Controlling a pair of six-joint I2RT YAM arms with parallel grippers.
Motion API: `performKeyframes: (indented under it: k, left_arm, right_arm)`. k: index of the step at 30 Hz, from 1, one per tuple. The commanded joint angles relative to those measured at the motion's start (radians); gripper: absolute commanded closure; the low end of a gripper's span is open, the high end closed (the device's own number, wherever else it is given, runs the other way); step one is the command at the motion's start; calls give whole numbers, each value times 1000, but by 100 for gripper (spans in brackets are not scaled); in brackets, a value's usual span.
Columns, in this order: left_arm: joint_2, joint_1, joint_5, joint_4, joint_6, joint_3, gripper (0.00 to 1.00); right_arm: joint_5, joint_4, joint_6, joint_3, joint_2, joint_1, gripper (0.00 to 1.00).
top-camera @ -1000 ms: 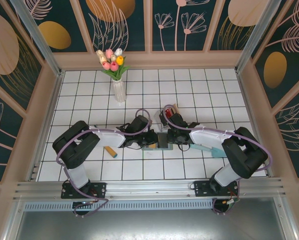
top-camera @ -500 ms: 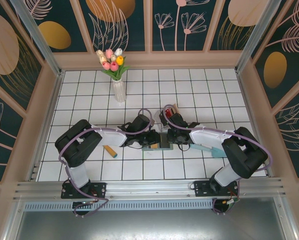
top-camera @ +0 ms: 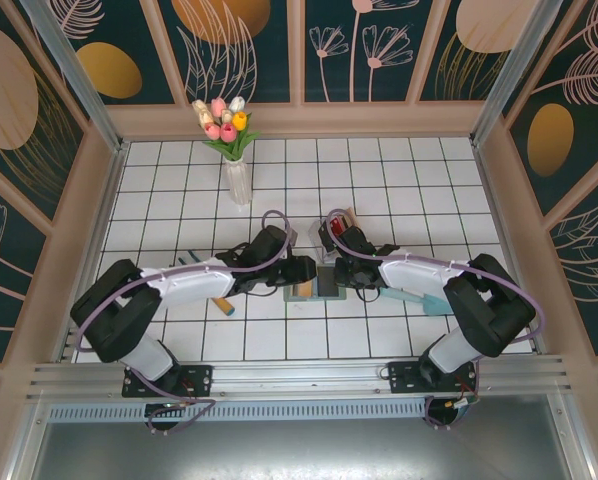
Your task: Put the credit cards into the card holder
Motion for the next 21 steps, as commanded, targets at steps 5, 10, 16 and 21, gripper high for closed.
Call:
performKeyframes:
  k: [5,10,16,21]
  left_arm:
    - [-10,56,-96,-120,-5,-47,39]
    - [0,83,-80,-86,-24,-71,36]
    - [68,91,15,-11,-33,-74,40]
    - [105,91,79,41,-47,-72,45]
  right_arm:
    - [47,-18,5,-35,36,-19,88]
    - [44,-14,8,-43,39,-19,87]
    - [38,-10,7,-44,44,-19,87]
    - [37,-7,8,-45,47,-19,88]
